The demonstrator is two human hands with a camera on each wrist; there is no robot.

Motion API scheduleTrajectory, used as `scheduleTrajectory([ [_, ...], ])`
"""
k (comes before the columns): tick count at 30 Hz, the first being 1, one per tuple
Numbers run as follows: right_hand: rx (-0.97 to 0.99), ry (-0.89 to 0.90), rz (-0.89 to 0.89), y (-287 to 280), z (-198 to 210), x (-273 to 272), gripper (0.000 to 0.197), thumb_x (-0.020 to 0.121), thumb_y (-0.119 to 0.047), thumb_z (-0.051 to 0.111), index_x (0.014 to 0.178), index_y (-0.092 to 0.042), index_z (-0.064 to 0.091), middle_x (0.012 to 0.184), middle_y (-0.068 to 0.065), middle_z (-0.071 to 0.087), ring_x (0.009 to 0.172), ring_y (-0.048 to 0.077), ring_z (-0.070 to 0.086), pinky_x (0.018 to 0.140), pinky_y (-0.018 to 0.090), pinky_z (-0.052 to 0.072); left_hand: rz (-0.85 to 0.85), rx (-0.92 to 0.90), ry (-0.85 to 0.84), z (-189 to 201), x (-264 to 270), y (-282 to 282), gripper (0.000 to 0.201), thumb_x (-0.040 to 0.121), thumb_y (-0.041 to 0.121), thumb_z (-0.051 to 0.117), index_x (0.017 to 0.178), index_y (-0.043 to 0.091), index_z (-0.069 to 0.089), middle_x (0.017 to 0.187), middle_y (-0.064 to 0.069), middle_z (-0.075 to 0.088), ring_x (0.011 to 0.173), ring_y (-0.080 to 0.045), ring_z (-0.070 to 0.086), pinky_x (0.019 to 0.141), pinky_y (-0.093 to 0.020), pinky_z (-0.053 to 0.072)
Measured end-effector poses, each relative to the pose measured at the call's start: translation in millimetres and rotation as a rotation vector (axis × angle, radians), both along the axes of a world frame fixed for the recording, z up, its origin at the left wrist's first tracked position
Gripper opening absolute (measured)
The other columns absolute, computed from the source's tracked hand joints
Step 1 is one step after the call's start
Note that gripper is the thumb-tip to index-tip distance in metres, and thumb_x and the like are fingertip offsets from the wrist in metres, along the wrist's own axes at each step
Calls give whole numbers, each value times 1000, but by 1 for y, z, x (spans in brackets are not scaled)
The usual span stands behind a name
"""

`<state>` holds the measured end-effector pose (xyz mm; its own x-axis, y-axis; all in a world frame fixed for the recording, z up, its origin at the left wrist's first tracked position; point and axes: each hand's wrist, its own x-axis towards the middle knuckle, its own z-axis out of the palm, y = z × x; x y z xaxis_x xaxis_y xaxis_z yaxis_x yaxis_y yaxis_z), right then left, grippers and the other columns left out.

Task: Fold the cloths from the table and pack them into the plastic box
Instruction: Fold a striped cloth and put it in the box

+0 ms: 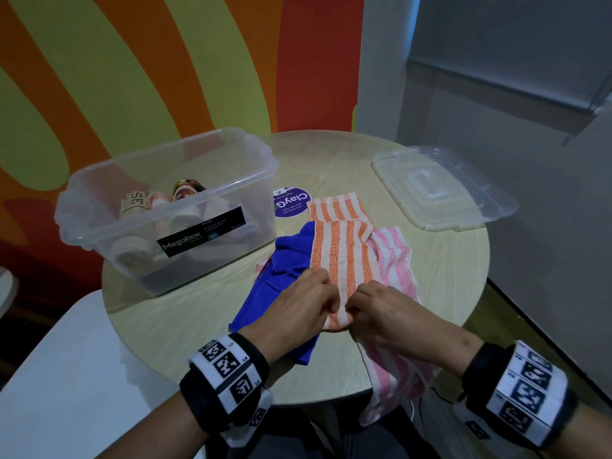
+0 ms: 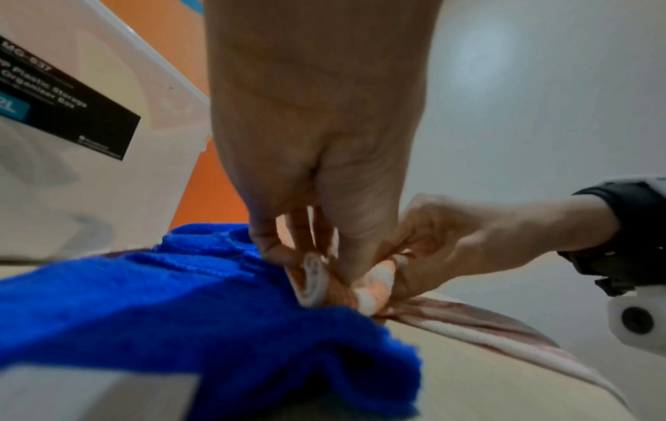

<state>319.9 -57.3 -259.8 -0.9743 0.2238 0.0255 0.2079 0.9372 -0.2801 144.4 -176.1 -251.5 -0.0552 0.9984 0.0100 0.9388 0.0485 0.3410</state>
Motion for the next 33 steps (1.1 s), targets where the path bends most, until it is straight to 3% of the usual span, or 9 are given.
scheduleTrajectory([
  [7, -391, -76, -185, 33, 11, -11, 18, 97, -20, 61, 82, -13, 66, 74, 1, 61, 64, 9, 50, 59, 25, 39, -65, -105, 28, 6, -12, 3, 24, 97, 44, 59, 107, 23, 66, 107, 7, 60, 98, -10, 47, 85, -34, 48],
  [10, -471, -106, -229, 44, 11, -11, 30, 102, -29, 59, 75, -18, 55, 67, -7, 48, 56, 3, 40, 54, 18, 33, -13, -106, -144, 5, -21, 8, 30, 104, 41, 52, 101, 16, 69, 96, 0, 64, 85, -16, 52, 74, -37, 47],
  [13, -513, -160, -224, 52, 10, -13, 33, 104, -37, 55, 76, -19, 54, 72, -6, 50, 62, 7, 45, 59, 21, 36, 110, -119, -354, 4, -28, 13, 21, 105, 35, 54, 103, 20, 67, 96, 6, 67, 87, -11, 61, 80, -34, 52],
  [18, -467, -226, -194, 65, 10, -15, 44, 102, -46, 56, 75, -11, 59, 70, -1, 51, 60, 9, 44, 60, 26, 35, 217, -124, -456, 7, -32, 24, 14, 102, 33, 62, 97, 19, 58, 89, 4, 67, 80, -11, 59, 71, -25, 47],
  [22, -262, -259, -223, 70, 14, -15, 33, 96, -42, 66, 80, -13, 62, 77, -4, 62, 63, 10, 52, 60, 25, 41, 271, -180, -448, 9, -36, 36, 16, 99, 29, 65, 96, 16, 57, 90, 0, 67, 79, -11, 57, 77, -36, 53],
  [24, -58, -132, -252, 63, 18, -12, 29, 92, -45, 69, 91, -18, 60, 89, -6, 63, 78, 14, 56, 68, 31, 49, 306, -206, -440, 9, -36, 40, 16, 98, 29, 65, 97, 16, 56, 99, -4, 69, 84, -14, 61, 82, -38, 56],
  [27, 29, 122, -133, 40, 24, -9, 28, 94, -49, 62, 100, -24, 53, 100, -8, 52, 91, 14, 43, 76, 32, 44, 319, -213, -426, 9, -35, 44, 14, 99, 27, 63, 94, 20, 52, 103, -3, 67, 88, -16, 63, 81, -36, 55],
  [29, 74, 96, -35, 26, 18, -14, 29, 93, -50, 59, 104, -25, 54, 104, -7, 50, 93, 13, 39, 76, 30, 41, 328, -225, -428, 9, -36, 46, 16, 100, 26, 63, 92, 22, 50, 102, -1, 66, 86, -13, 61, 79, -32, 53],
  [33, 137, 28, -41, 22, 1, -28, 17, 96, -30, 56, 107, -19, 59, 106, 0, 57, 93, 20, 48, 75, 32, 39, 360, -268, -414, 12, -38, 51, 17, 98, 28, 65, 91, 23, 50, 100, 0, 66, 87, -14, 62, 84, -34, 53],
])
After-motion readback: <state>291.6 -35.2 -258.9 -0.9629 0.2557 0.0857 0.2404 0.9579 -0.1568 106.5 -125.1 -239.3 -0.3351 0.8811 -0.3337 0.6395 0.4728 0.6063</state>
